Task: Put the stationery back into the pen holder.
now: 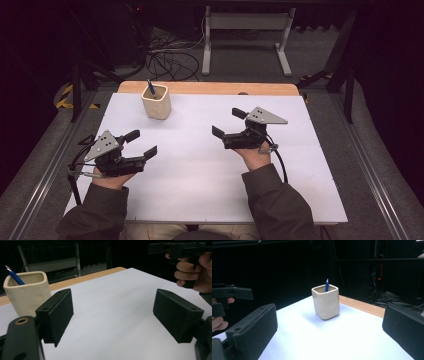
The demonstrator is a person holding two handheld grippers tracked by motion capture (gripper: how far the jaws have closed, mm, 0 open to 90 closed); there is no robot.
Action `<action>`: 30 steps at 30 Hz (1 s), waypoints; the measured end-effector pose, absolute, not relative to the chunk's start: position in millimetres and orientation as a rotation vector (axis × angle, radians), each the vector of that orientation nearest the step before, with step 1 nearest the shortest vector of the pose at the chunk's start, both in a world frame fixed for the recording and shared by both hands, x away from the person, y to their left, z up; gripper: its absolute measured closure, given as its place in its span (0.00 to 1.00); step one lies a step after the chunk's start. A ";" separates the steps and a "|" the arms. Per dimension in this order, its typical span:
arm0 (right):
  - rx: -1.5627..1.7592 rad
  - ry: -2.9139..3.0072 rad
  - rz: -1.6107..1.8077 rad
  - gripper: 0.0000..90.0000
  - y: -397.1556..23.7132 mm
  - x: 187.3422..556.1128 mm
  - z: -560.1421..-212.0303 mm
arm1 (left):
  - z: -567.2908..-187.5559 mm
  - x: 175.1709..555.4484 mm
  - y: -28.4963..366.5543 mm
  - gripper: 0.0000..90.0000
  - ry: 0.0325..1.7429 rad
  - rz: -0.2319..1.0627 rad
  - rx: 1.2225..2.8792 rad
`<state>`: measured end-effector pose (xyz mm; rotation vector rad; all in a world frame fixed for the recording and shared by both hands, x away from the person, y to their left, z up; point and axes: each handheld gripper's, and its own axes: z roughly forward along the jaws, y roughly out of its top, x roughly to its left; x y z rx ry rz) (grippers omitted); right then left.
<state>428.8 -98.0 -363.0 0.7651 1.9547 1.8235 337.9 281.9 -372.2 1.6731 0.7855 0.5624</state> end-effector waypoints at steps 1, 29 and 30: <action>0.767 1.954 1.818 0.00 -100.0 427.3 -363.1 | -372.0 337.7 282.2 0.19 0.787 0.564 1.673; 0.844 1.870 1.793 0.00 -162.5 399.0 -371.6 | -367.2 336.6 285.5 0.11 0.805 0.588 1.649; 0.849 1.867 1.797 0.00 -164.9 397.9 -373.1 | -366.9 336.3 285.5 0.11 0.807 0.588 1.645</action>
